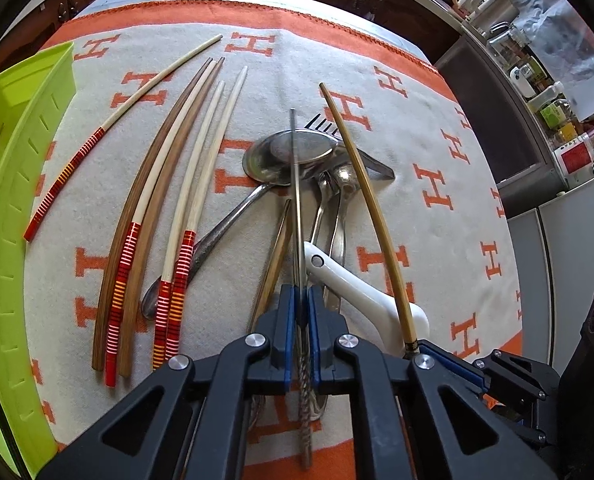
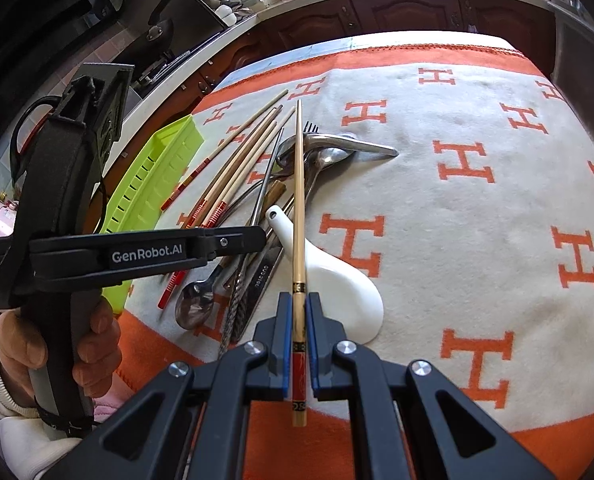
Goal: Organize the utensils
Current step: 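Carry both chopsticks into the green tray and open both tools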
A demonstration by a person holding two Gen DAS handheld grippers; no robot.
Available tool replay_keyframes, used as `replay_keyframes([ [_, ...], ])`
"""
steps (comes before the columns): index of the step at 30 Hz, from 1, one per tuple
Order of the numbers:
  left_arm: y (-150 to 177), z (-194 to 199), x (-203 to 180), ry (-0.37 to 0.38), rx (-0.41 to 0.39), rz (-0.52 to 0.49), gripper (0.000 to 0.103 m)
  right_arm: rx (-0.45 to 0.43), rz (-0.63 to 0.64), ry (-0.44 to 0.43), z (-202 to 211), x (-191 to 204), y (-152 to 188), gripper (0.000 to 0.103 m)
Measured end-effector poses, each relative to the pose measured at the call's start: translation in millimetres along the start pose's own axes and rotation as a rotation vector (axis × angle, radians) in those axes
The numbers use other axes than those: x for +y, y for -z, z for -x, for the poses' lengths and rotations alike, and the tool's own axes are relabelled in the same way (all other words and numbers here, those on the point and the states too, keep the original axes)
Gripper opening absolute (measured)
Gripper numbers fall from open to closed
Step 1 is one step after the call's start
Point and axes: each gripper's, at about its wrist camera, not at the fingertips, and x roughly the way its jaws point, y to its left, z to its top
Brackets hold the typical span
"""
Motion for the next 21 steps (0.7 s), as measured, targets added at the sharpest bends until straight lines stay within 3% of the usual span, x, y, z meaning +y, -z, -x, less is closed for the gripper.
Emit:
replay_keyframes([
  [8, 1.3, 18.4, -3.6, 0.025, -0.012, -0.017, 0.004, -0.004, -0.001, 0.0, 4.9, 3.7, -3.5, 0.006],
  [21, 0.6, 82.0, 17.0, 0.079, -0.12, 0.036, 0.004, -0.019, 0.009, -0.005, 23.4, 23.5, -29.4, 0.006],
])
